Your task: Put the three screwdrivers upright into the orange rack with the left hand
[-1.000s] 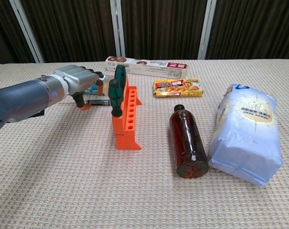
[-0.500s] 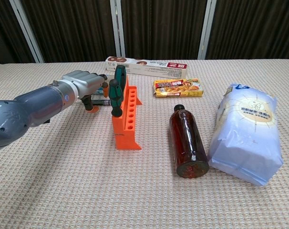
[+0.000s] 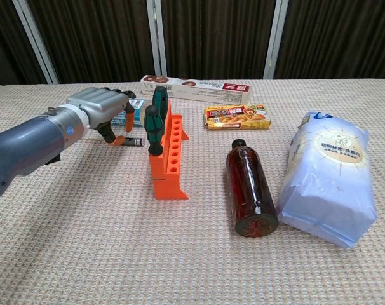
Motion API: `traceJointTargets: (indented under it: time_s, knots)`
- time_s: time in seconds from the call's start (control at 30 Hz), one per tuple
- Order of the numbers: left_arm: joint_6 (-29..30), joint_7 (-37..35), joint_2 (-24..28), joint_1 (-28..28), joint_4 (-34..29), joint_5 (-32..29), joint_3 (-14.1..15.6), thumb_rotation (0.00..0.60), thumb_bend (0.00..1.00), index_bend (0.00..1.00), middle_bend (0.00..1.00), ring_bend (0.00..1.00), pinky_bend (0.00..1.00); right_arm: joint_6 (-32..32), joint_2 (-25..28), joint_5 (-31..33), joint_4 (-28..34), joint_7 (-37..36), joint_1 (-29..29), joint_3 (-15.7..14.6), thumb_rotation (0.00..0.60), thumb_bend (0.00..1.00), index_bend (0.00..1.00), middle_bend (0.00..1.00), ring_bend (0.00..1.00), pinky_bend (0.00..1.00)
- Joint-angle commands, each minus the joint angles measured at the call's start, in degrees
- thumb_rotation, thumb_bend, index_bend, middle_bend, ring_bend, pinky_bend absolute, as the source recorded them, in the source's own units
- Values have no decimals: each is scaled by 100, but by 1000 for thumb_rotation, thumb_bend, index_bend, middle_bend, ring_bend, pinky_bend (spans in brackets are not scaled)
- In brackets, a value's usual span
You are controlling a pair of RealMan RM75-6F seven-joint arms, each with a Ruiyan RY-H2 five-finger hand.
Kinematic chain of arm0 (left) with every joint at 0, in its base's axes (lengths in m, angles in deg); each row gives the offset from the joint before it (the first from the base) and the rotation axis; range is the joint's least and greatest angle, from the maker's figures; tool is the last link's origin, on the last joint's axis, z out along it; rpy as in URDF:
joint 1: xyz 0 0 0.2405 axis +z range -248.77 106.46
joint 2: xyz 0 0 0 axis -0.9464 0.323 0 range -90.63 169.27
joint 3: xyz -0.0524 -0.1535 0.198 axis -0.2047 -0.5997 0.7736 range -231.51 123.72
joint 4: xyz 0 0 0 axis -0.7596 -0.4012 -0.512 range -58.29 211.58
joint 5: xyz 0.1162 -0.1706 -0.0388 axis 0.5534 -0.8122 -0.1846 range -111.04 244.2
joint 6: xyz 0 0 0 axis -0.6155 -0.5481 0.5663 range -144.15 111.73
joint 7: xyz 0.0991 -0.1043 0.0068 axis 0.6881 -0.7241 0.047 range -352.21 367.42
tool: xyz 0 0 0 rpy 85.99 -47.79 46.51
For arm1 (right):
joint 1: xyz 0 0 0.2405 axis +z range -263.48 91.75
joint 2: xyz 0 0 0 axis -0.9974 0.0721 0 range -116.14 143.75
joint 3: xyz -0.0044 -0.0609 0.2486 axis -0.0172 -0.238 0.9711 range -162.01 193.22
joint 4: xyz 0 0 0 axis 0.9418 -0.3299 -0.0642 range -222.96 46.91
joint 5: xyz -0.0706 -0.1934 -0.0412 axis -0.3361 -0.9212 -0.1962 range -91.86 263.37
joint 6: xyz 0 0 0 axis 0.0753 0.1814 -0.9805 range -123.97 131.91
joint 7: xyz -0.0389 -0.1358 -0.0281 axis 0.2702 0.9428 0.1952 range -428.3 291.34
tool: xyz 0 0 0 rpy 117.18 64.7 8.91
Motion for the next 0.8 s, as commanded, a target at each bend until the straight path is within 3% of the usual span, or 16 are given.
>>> traceJointTargets:
  time_s: [0.03, 0.2, 0.47, 0.6, 0.8]
  knots:
    - [254, -253, 269, 248, -365, 335, 132, 600, 373, 391, 0, 0, 0, 3, 1, -4, -2, -1, 2, 0, 600, 0, 0, 0, 0, 0]
    - [223, -291, 376, 327, -516, 455, 212, 600, 371, 344, 0, 0, 0, 2, -1, -31, 9, 6, 11, -1, 600, 0, 0, 0, 0, 0]
    - [115, -5, -43, 179, -74, 420, 182, 600, 362, 330, 4, 0, 24, -52, 18, -30, 34, 13, -34, -11, 600, 0, 0, 0, 0, 0]
    - [21, 101, -263, 100, 73, 355, 121, 600, 371, 347, 77, 21, 119, -67, 22, -10, 31, -2, -60, -15, 600, 0, 0, 0, 0, 0]
    - [-36, 229, -441, 8, 278, 302, 24, 600, 373, 366, 149, 60, 146, -73, 23, 8, 14, -18, -75, -9, 600, 0, 0, 0, 0, 0]
